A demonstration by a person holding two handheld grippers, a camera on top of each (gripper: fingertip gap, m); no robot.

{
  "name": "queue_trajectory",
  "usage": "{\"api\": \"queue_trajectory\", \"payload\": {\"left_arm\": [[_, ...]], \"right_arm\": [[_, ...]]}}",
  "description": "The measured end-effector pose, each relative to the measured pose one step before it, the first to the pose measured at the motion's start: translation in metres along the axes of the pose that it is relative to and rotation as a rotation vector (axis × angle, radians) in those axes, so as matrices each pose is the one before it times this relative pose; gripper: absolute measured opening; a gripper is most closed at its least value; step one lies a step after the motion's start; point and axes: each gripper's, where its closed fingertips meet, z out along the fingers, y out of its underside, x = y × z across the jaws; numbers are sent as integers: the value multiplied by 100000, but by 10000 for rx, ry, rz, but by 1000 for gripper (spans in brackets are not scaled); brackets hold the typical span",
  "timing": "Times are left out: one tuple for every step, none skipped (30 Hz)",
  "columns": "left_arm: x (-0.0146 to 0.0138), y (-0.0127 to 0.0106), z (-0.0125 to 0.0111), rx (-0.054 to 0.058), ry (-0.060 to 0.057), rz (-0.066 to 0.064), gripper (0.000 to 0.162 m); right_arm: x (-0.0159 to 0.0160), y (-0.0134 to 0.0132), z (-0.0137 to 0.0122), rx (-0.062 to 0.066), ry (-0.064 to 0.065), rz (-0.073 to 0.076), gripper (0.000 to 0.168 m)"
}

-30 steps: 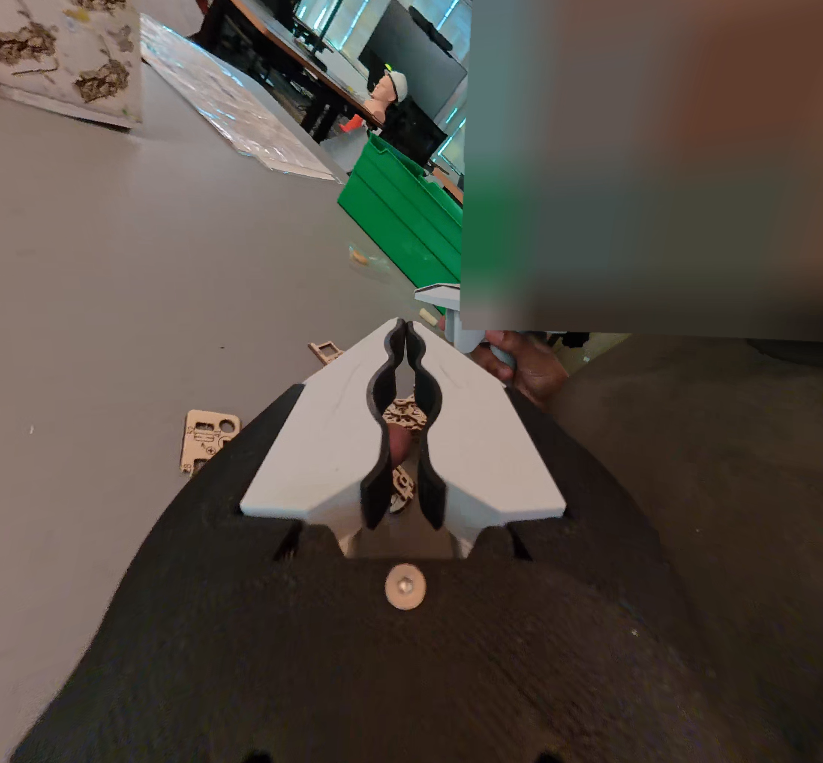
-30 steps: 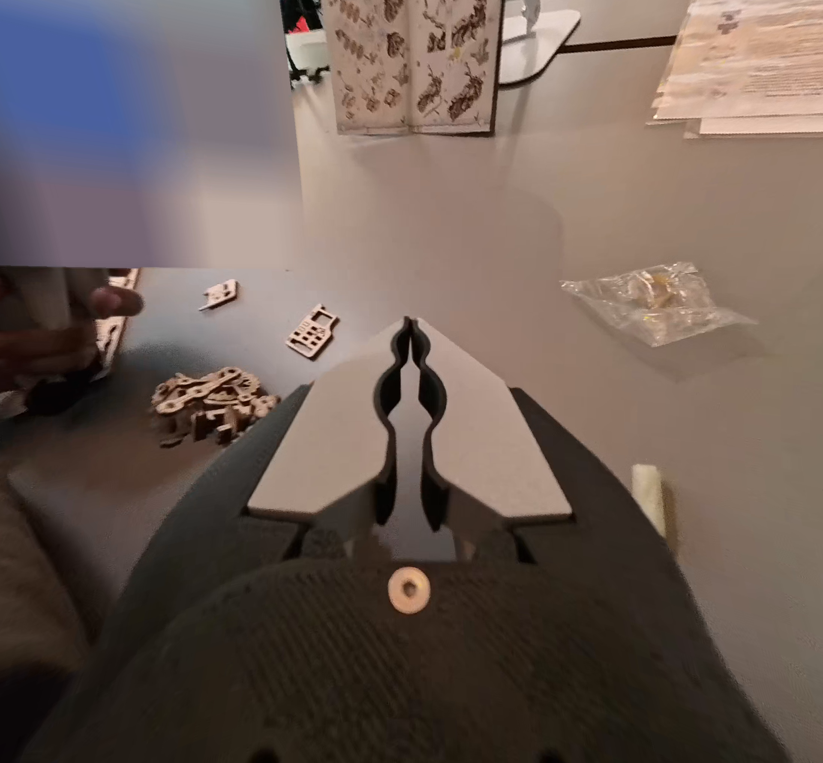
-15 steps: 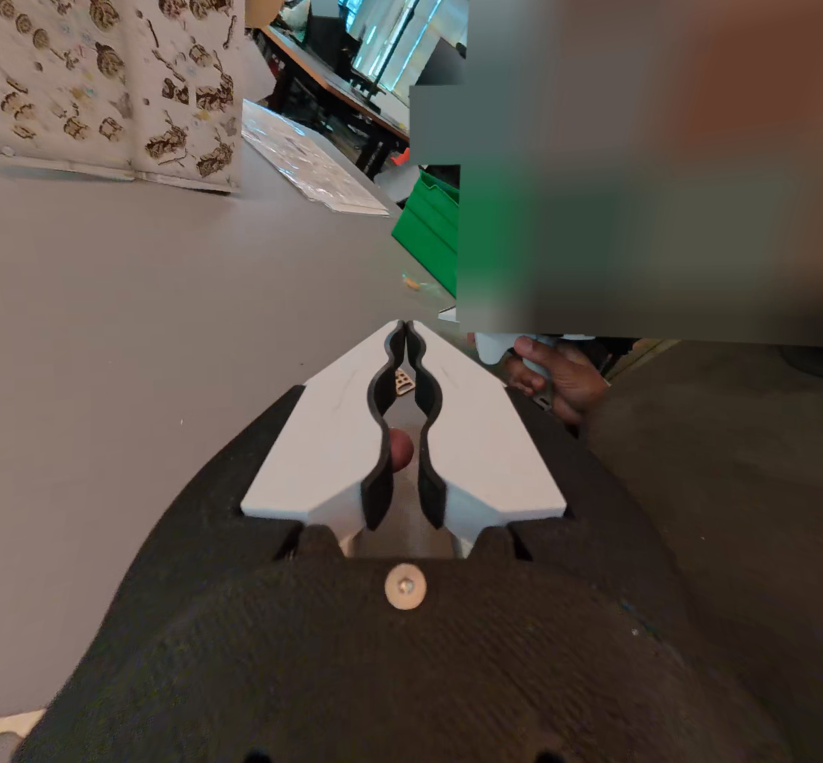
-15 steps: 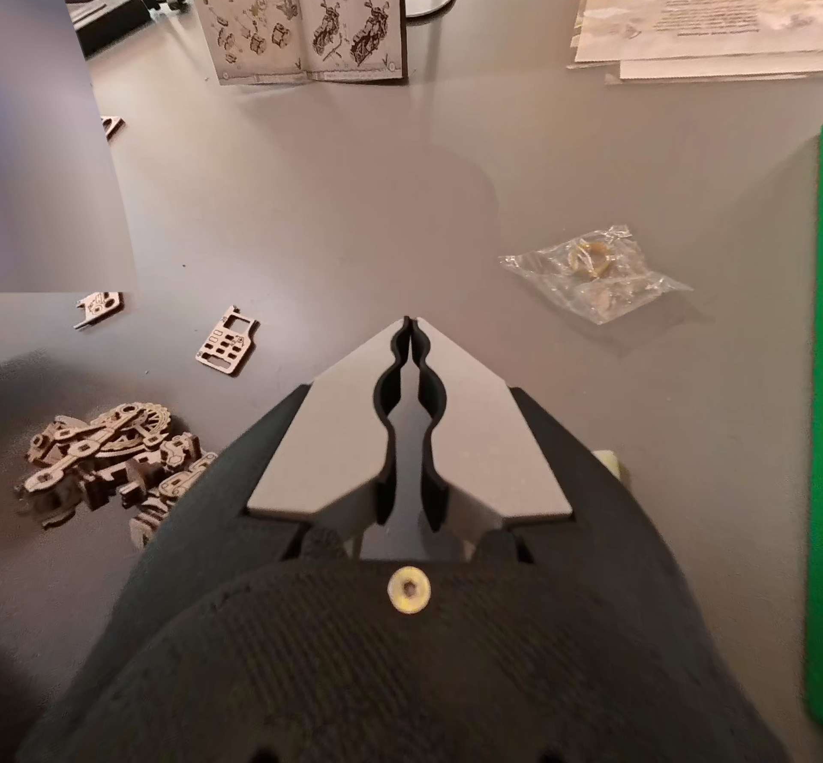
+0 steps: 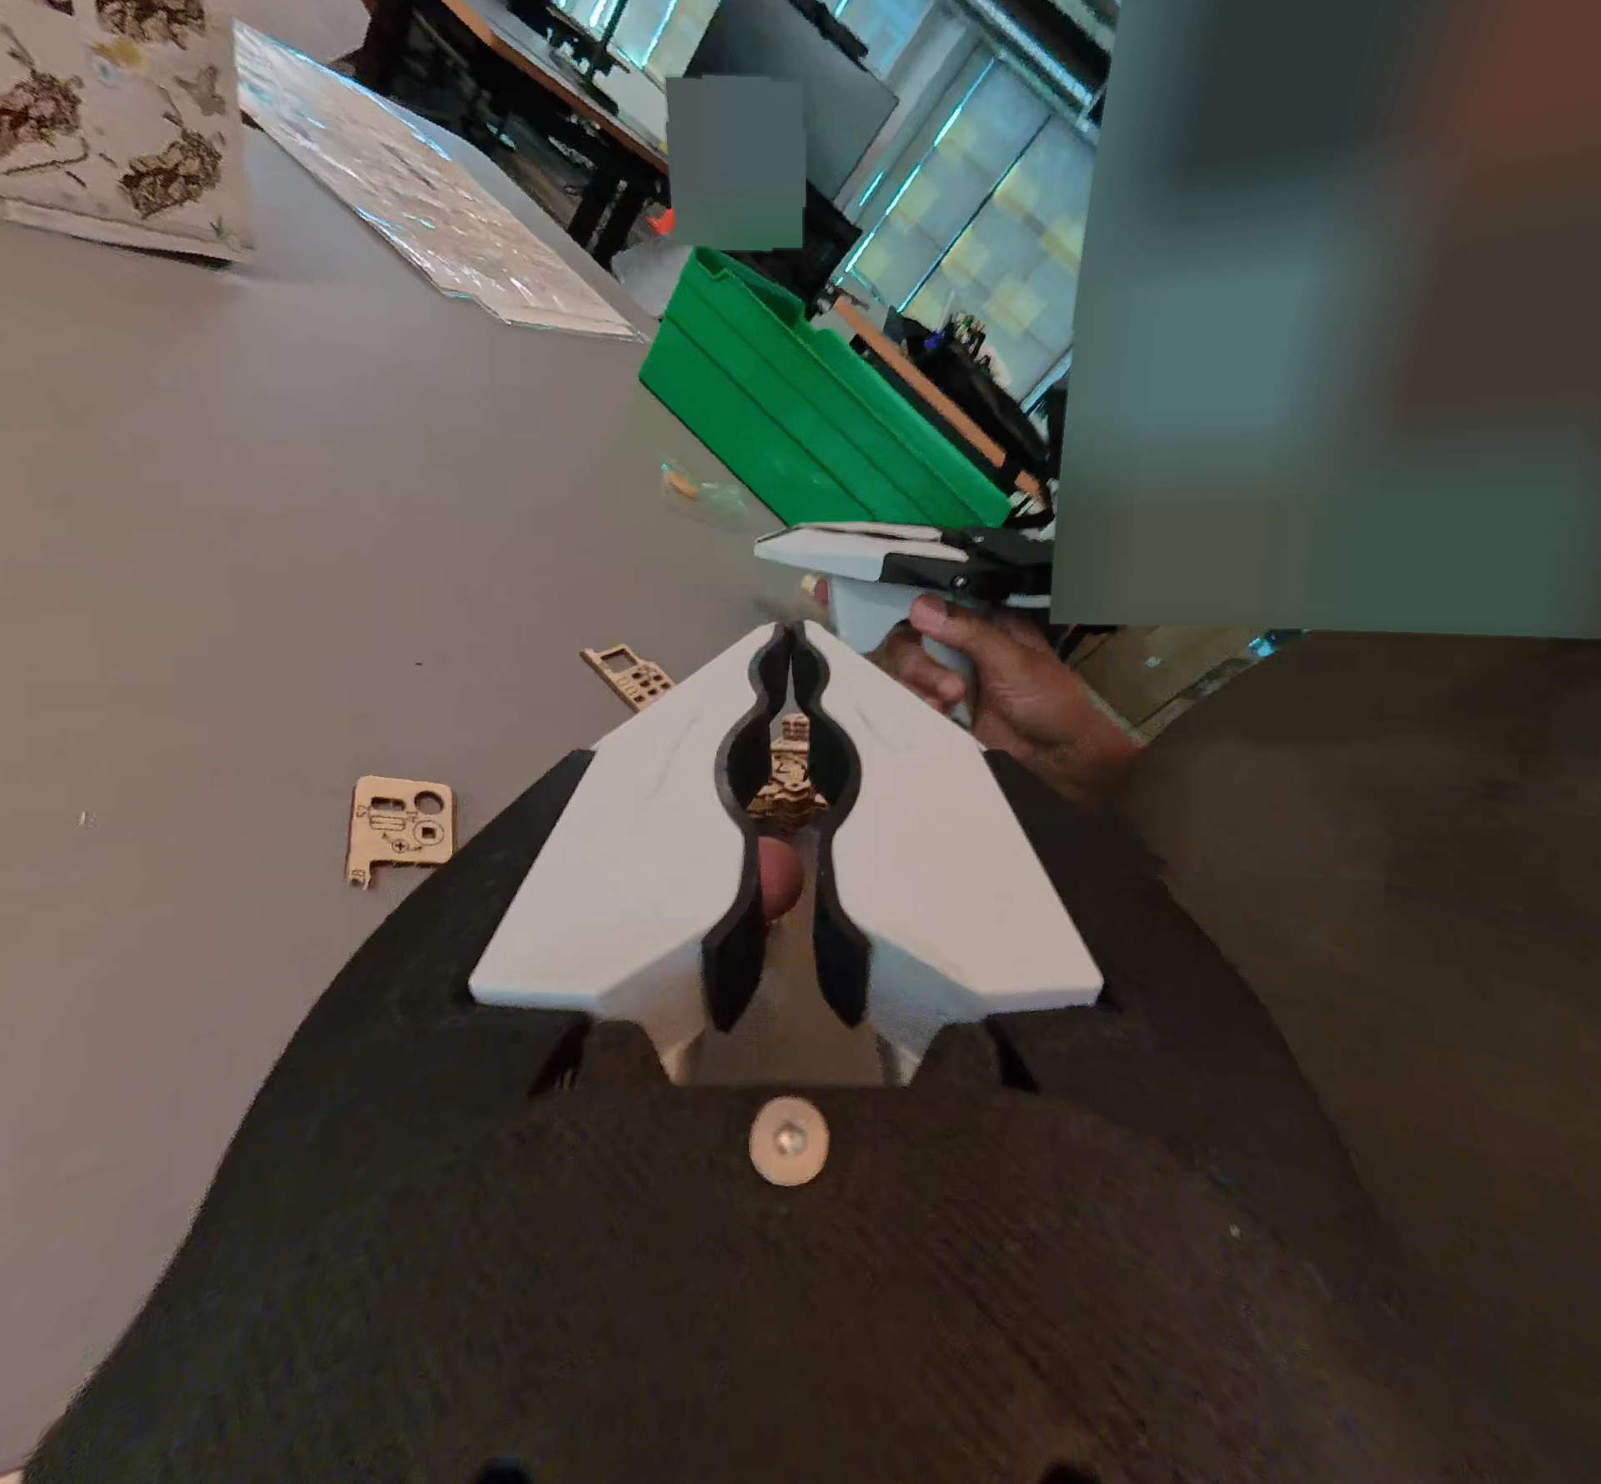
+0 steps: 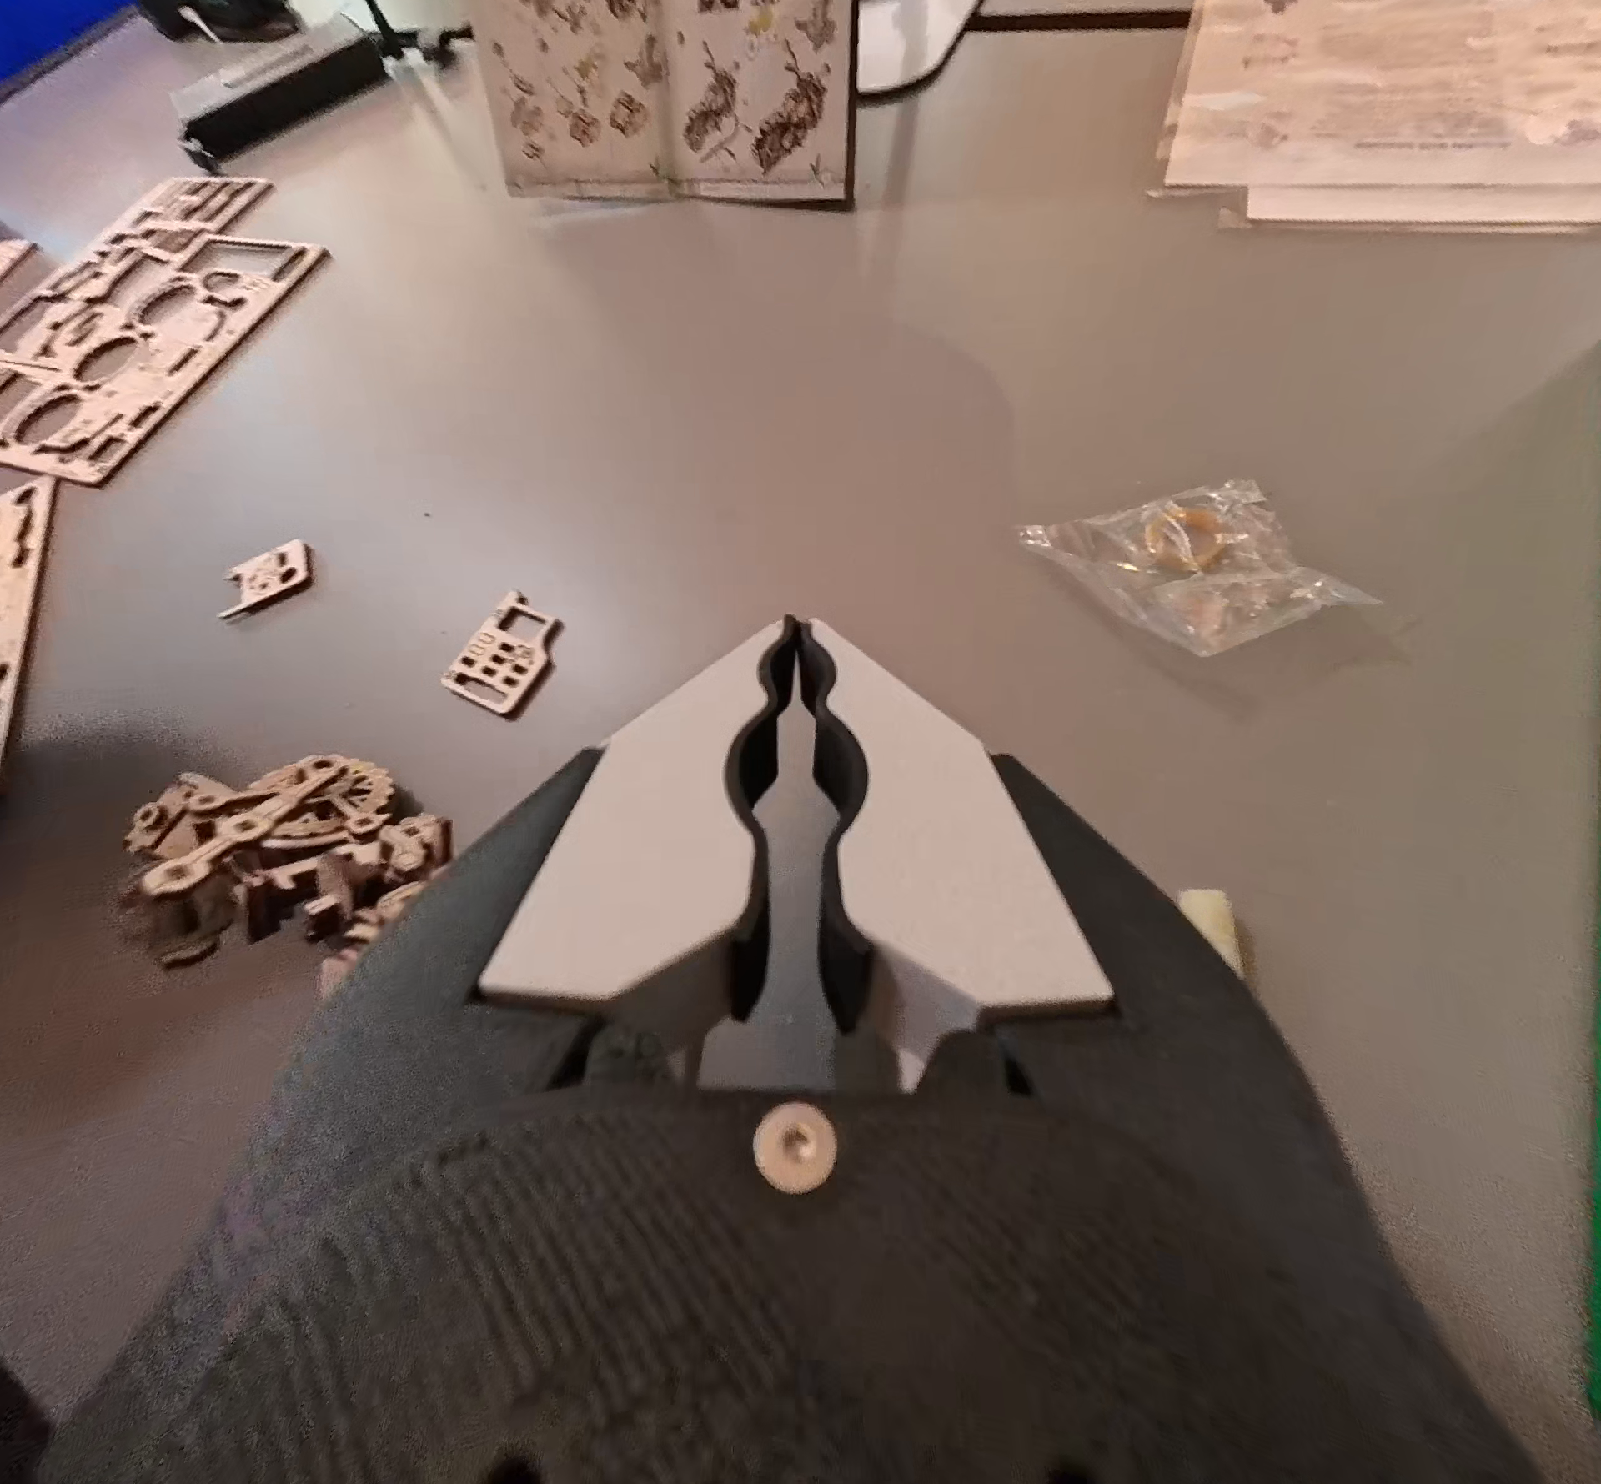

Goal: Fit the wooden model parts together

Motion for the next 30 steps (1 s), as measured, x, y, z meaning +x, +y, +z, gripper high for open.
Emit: {"api": "queue_trajectory", "payload": {"left_arm": [[180,424,174,-150,-150,435,0],[221,422,175,-148,-142,461,0],[294,405,179,-138,-90,449,0],[361,358,162,-126,-35,399,0],[336,339,169,-115,-20,330,0],[304,272,141,-88,-12,258,0],[307,230,121,-68,21,207,0],[297,172,68,-48,41,165,0],[208,137,27,-30,-1,132,0],[119,68,-1,-1,-37,120,1],[85,36,-38,13,-42,97,2],[50,64,-68,2,-45,62,3],[59,39,-95,1,-35,39,3],[126,-58,-120,43,-8,72,4],[87,-98,-58,72,-31,119,5],[29,-23,12,37,-47,124,5],[71,48,58,-40,3,60,6],[136,65,78,-51,65,24,7],[60,18,42,-12,39,-17,8],[19,8,4,6,18,-58,9],[29,0,-43,16,45,-73,10],[54,-38,-43,7,46,-39,11],[27,-55,-38,23,14,-6,12],[-10,-38,-18,29,-15,21,12],[-9,8,12,-5,-25,65,12],[3,46,14,-27,-37,122,12],[4,11,15,-8,-46,109,12],[74,-40,-4,26,6,76,12],[29,-38,-5,31,1,22,12],[-22,-5,7,12,-7,-32,12]], "right_arm": [[-324,-146,-271,104,-166,-13,0],[-400,-138,-325,92,-236,-10,3],[-478,-237,-398,154,-271,10,7],[-464,-284,-435,194,-249,44,9],[-471,-298,-458,201,-234,47,10],[-453,-314,-432,211,-202,41,11],[-391,-306,-373,214,-159,24,12],[-374,-257,-295,176,-137,-24,12],[-310,-137,-193,102,-96,-94,11],[-162,-47,-112,23,-12,-132,11],[-78,23,-53,-21,40,-141,11],[-114,55,-41,-28,17,-124,10],[-198,62,-65,-23,-31,-73,10],[-234,5,-92,8,-54,-23,10],[-263,-68,-84,53,-66,-28,9],[-221,-104,-60,62,-44,-77,9],[-139,-57,-32,33,-2,-127,9],[-64,-1,15,-5,32,-149,9],[6,61,25,-37,52,-123,9],[14,64,24,-41,38,-62,9],[-9,-4,19,-1,3,6,9],[-65,-17,35,19,-41,45,9],[-68,-6,28,1,-51,43,9],[-43,21,44,-4,-26,22,9],[-13,45,50,-16,-11,-1,9],[17,87,52,-35,4,-8,9],[39,86,54,-39,6,9,9],[18,31,34,-19,-17,39,9],[-5,-33,13,20,-38,61,9],[-40,-39,9,27,-52,67,9]]}}
